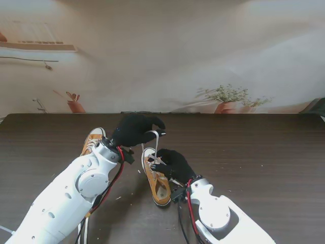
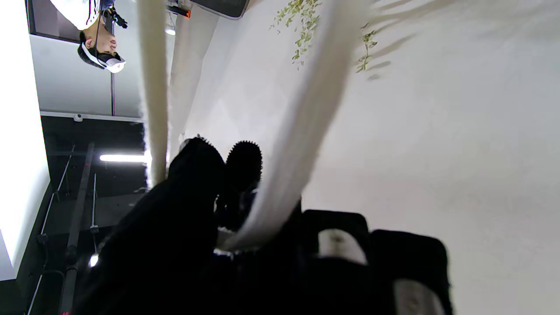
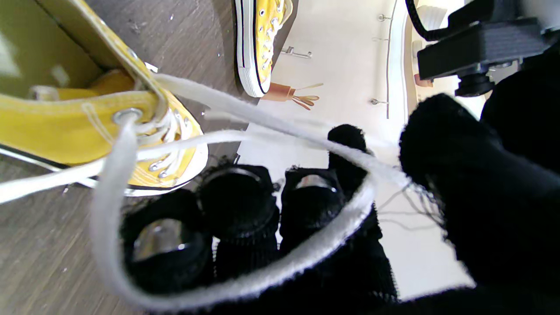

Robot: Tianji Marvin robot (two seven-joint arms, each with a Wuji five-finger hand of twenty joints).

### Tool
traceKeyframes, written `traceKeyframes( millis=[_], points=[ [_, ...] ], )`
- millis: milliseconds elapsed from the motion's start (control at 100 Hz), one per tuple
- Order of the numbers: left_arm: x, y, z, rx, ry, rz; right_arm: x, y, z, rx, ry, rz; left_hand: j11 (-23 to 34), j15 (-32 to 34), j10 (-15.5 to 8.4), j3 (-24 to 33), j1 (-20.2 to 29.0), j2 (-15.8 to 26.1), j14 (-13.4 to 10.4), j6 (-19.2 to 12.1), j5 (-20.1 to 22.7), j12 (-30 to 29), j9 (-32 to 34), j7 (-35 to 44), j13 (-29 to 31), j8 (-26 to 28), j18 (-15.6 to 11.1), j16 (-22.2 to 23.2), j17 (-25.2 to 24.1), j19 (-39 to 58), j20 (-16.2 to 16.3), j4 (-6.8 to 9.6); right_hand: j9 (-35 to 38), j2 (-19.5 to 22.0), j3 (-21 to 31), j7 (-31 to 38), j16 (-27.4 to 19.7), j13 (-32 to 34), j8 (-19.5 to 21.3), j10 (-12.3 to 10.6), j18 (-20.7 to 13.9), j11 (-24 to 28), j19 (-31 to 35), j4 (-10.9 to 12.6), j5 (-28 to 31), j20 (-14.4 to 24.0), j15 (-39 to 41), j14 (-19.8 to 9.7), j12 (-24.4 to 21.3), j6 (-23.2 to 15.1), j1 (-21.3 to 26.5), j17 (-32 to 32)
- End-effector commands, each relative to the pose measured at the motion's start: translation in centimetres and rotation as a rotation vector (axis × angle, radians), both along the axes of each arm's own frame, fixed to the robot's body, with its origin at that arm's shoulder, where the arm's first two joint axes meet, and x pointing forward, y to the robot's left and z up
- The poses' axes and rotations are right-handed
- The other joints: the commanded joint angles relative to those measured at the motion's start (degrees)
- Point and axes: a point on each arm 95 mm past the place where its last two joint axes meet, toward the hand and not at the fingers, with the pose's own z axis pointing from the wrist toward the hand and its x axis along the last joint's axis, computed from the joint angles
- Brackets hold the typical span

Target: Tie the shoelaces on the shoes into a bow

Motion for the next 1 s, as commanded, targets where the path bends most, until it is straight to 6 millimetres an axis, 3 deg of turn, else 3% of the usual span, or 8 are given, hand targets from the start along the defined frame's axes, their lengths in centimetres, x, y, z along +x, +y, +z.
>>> traceKeyframes(
  millis=[0, 120, 440, 520, 720, 770, 900, 990],
  points=[
    [0.4, -0.7, 0.6, 0.01, -0.006, -0.004, 0.0, 0.4, -0.1, -0.003, 0.009, 0.013, 0.57, 1.75, 1.98, -1.58, 0.83, 1.12, -0.75, -8.0, -0.66, 1.11, 2.57, 0.58, 1.21, -0.59, -11.51, -0.42, 1.5, 14.75, -0.19, 0.6, 2.77, -2.94, 0.92, 4.61, 1.63, 2.21, -4.67, -1.46, 1.14, 1.5, 3.91, -5.13, 2.48, -0.98, 1.94, -1.47, 1.28, -3.1, 2.0, 2.28],
    [1.0, -1.4, 0.6, 0.011, 0.007, -0.004, -0.1, 0.6, -0.3, -0.01, 0.008, 0.007, 0.56, 1.75, 1.92, -1.58, 0.79, 1.2, -0.75, -8.03, -0.77, 1.1, 2.57, 0.54, 1.21, -0.67, -11.53, -0.43, 1.5, 14.75, -0.22, 0.59, 3.88, -4.49, -0.74, 12.34, 2.14, 2.21, -7.33, -1.13, 1.53, 1.28, 3.7, -7.75, 5.1, -1.16, 2.09, -1.39, 1.54, -6.63, 4.27, 2.62],
    [3.0, -3.8, 0.1, 0.086, 0.064, 0.01, -0.2, 0.6, -0.4, -0.013, 0.007, -0.02, 0.01, 0.61, 0.15, -2.81, 0.91, 2.15, -1.5, -8.65, -1.92, 1.13, 1.43, 0.14, 1.25, -0.42, -11.54, -0.86, 1.21, 14.75, -3.18, 0.61, 4.54, -1.51, 0.17, 17.24, 2.15, 2.18, -3.82, -0.19, 2.03, 1.34, 3.2, -6.32, 15.0, -1.18, 1.74, -0.81, 2.31, -10.68, 6.2, 1.96],
    [3.4, -4.4, -0.2, 0.121, 0.076, 0.013, -0.2, 0.4, -0.5, -0.013, 0.008, -0.025, -0.64, -0.9, -0.8, -3.95, 1.34, 2.8, 0.91, -8.45, -2.47, 1.06, 0.53, -0.43, 1.2, -0.16, -10.72, -1.22, 0.85, 14.75, -6.02, 0.84, 4.4, -1.03, 0.04, 17.1, 2.07, 2.16, -2.97, -0.2, 2.12, 1.27, 3.05, -6.21, 15.01, -1.11, 1.52, -0.65, 2.46, -11.08, 6.16, 1.6],
    [4.2, -5.1, -0.9, 0.238, 0.09, 0.025, -0.3, 0.1, -0.5, -0.016, 0.014, -0.038, -9.12, -20.09, -3.69, -6.51, 2.51, 3.71, 2.25, -8.72, -6.58, -1.82, -6.8, -4.23, 0.35, 1.53, 4.66, -5.7, -1.73, -0.55, -19.57, 1.55, 4.27, -0.58, 0.07, 16.65, 1.94, 2.16, -2.02, -0.17, 2.41, 1.16, 2.81, -6.0, 14.97, -0.92, 1.22, -0.45, 2.73, -10.77, 6.27, 1.07],
    [4.4, -5.3, -1.1, 0.261, 0.093, 0.026, -0.3, 0.0, -0.5, -0.015, 0.016, -0.04, -12.8, -26.4, -4.38, -6.08, 2.58, 3.31, 2.41, -8.76, -8.21, -3.49, -9.53, -5.78, -3.47, 2.27, 8.12, -4.56, -6.38, -6.41, -21.14, 1.55, 4.27, -0.48, 0.13, 16.56, 1.79, 2.07, -1.85, -0.16, 2.49, 1.14, 2.79, -5.94, 14.9, -0.87, 0.87, -0.1, 2.78, -10.41, 6.33, 1.04],
    [4.5, -5.2, -1.5, 0.34, 0.088, 0.031, -0.4, 0.0, -0.5, -0.014, 0.02, -0.043, -34.68, -43.33, -3.13, 3.39, -0.32, 0.42, 1.57, -8.07, -14.42, -1.45, -18.43, -14.42, -19.06, 4.26, 8.41, -2.97, -25.57, -21.95, -12.69, -0.15, 4.27, -0.39, 0.12, 16.37, 1.66, 2.13, -1.65, -0.11, 2.61, 1.1, 2.65, -5.91, 14.91, -0.81, 0.61, 0.13, 2.86, -10.38, 6.32, 0.93],
    [4.1, -4.7, -1.4, 0.465, 0.12, 0.013, -0.4, 0.1, -0.5, -0.016, 0.02, -0.043, -36.86, -56.65, -1.72, 16.36, -8.04, -0.97, 1.04, -5.29, -20.86, -16.64, -36.77, -22.18, -35.0, 1.97, 7.3, -3.85, -43.77, -37.15, -10.69, 0.44, 4.3, -0.4, 0.16, 16.27, 1.62, 2.13, -1.52, 0.1, 2.73, 1.07, 2.51, -5.88, 14.91, -0.78, 0.55, 0.25, 2.93, -10.01, 6.36, 0.83]
  ],
)
